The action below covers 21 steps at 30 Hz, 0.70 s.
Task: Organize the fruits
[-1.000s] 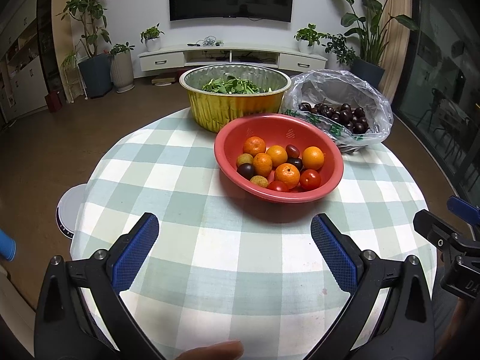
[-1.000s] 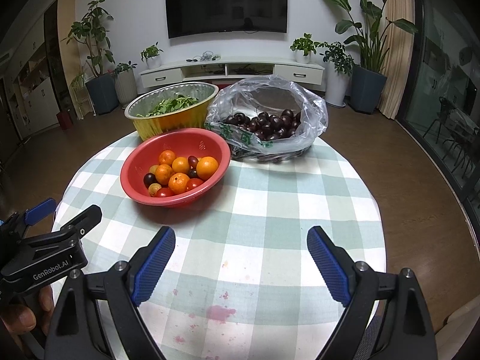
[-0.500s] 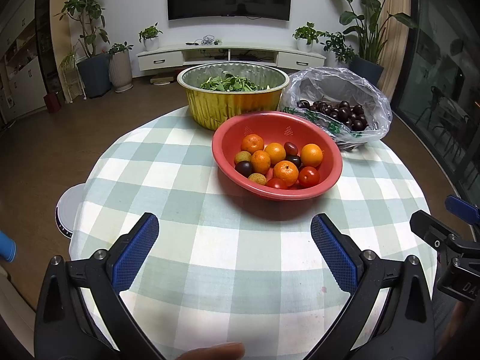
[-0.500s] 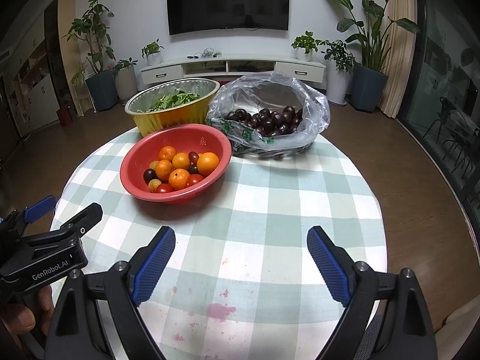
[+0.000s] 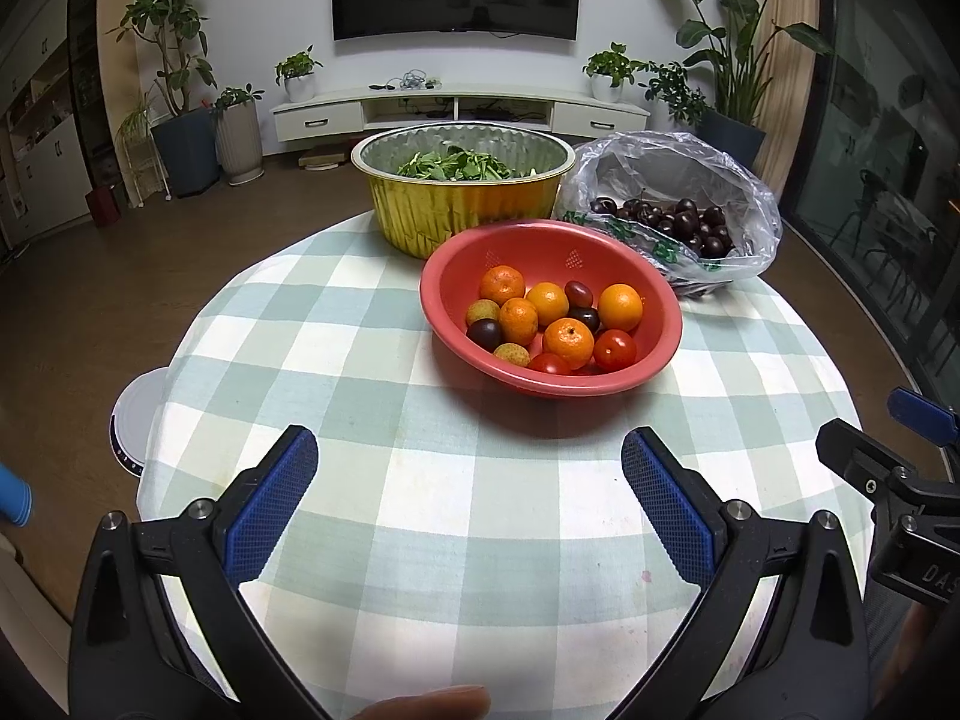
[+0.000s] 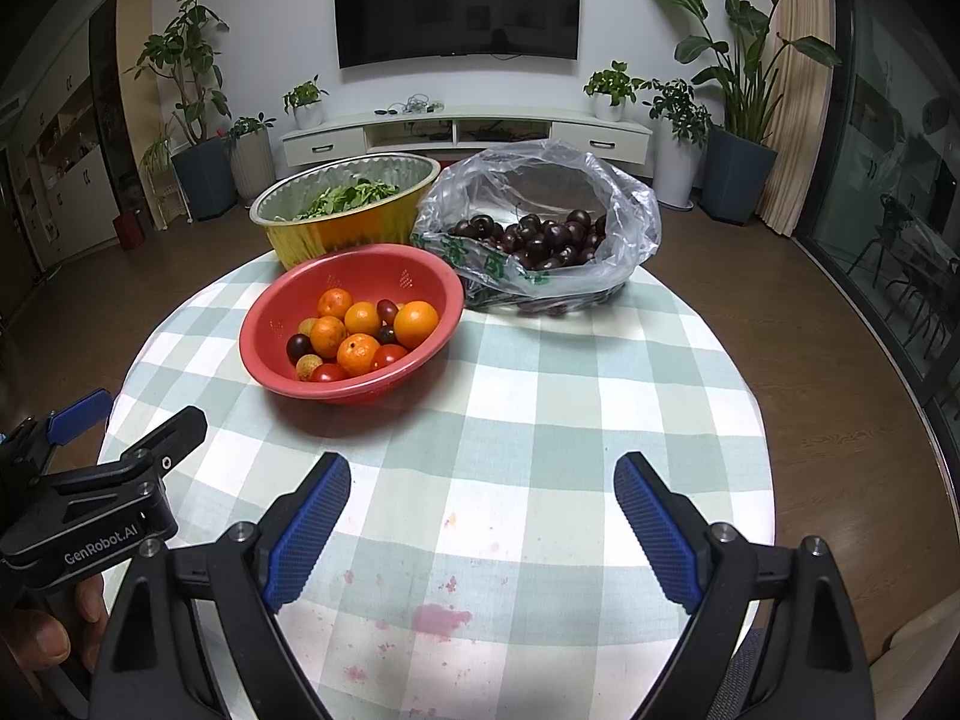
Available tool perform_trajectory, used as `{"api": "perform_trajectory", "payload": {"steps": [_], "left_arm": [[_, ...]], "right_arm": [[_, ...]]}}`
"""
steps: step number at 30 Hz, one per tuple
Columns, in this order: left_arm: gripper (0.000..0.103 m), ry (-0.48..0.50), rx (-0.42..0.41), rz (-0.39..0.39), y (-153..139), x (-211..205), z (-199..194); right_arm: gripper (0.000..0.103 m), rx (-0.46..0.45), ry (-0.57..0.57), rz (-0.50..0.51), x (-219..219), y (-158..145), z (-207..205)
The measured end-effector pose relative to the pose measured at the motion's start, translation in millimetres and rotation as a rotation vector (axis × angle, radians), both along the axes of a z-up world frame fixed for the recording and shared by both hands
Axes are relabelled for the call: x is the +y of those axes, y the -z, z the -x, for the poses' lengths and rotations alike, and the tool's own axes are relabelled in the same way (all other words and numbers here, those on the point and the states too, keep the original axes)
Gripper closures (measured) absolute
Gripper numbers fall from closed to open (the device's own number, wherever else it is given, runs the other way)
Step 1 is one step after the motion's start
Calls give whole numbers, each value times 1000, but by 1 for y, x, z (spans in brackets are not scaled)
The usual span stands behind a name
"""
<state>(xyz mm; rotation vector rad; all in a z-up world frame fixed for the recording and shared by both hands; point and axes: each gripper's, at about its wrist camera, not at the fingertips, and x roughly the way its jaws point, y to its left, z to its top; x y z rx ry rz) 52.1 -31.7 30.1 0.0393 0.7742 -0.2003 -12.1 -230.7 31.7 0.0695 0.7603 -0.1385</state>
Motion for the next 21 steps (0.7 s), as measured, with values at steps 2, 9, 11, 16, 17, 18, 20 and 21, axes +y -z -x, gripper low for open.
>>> {"api": "perform_trajectory", "payload": {"steps": [2,9,11,16,17,18,20,21], "left_arm": [[0,0,-1,-1,0,0,0],[0,5,2,-1,1,0,0],[0,7,1,-3,2,0,0],[0,7,1,-2,2,0,1],[0,6,1,-2,2,0,0],[0,6,1,-2,2,0,1],[0,8,4,5,3,0,1],[0,12,5,7,3,1,0]], "right_arm": [[11,0,0,-1,-1,1,1],[11,2,0,0,0,0,0],[11,2,-1,0,0,-1,0],[11,4,-1,0,0,1,0],[11,4,-1,1,0,1,0],[11,4,-1,1,0,1,0],[11,5,-1,1,0,0,0],[11,5,-1,1,0,1,0]]}}
